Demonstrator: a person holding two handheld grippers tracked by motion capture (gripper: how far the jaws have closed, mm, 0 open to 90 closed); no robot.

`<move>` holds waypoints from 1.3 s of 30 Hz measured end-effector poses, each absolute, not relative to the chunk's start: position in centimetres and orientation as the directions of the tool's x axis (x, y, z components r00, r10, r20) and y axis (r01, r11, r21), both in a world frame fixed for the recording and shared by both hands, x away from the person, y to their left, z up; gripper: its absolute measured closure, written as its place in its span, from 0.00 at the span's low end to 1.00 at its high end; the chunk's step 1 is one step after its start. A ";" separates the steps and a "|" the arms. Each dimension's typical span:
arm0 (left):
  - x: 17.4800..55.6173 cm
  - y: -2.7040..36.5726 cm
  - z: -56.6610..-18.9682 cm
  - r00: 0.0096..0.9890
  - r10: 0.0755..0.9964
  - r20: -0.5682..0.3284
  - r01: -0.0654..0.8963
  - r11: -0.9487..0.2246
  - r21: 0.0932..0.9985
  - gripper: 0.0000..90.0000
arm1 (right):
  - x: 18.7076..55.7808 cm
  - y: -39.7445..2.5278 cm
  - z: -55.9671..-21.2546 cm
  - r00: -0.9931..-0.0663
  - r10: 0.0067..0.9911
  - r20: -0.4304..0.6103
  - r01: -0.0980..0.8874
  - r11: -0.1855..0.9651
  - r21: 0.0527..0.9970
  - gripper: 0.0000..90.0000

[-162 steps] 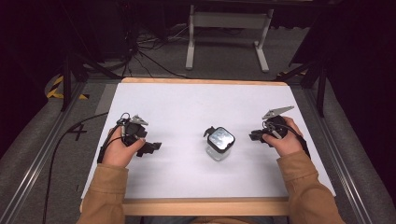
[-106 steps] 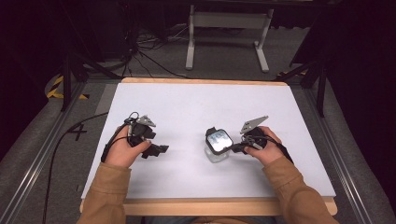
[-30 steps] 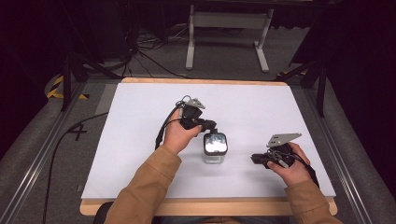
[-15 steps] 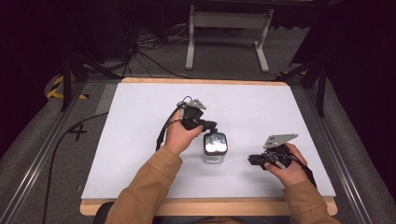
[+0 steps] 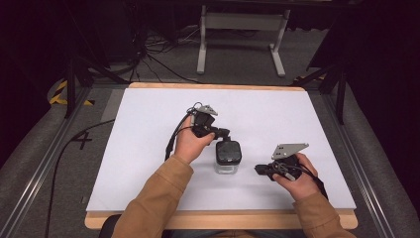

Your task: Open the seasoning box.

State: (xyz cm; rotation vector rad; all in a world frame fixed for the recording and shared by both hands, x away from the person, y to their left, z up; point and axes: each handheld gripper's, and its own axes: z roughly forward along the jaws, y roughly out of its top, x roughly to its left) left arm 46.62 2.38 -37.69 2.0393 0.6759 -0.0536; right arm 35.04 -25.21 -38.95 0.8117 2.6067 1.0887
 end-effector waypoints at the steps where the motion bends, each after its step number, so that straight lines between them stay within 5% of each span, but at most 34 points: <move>1: 46.6 2.4 -37.7 0.845 0.441 -0.302 0.485 -0.394 0.781 1.00 | 35.0 -25.0 -38.9 -0.833 0.553 0.025 0.403 0.574 0.713 0.99; 12: 46.8 2.5 -37.8 0.844 0.435 -0.313 0.489 -0.387 0.781 1.00 | 35.0 -22.3 -38.8 -0.843 0.535 0.051 0.339 0.456 0.823 1.00; 39: 43.4 5.4 -34.4 0.861 0.430 -0.270 0.443 -0.378 0.813 0.96 | 35.9 -22.4 -37.8 -0.840 0.540 0.047 0.299 0.389 0.871 1.00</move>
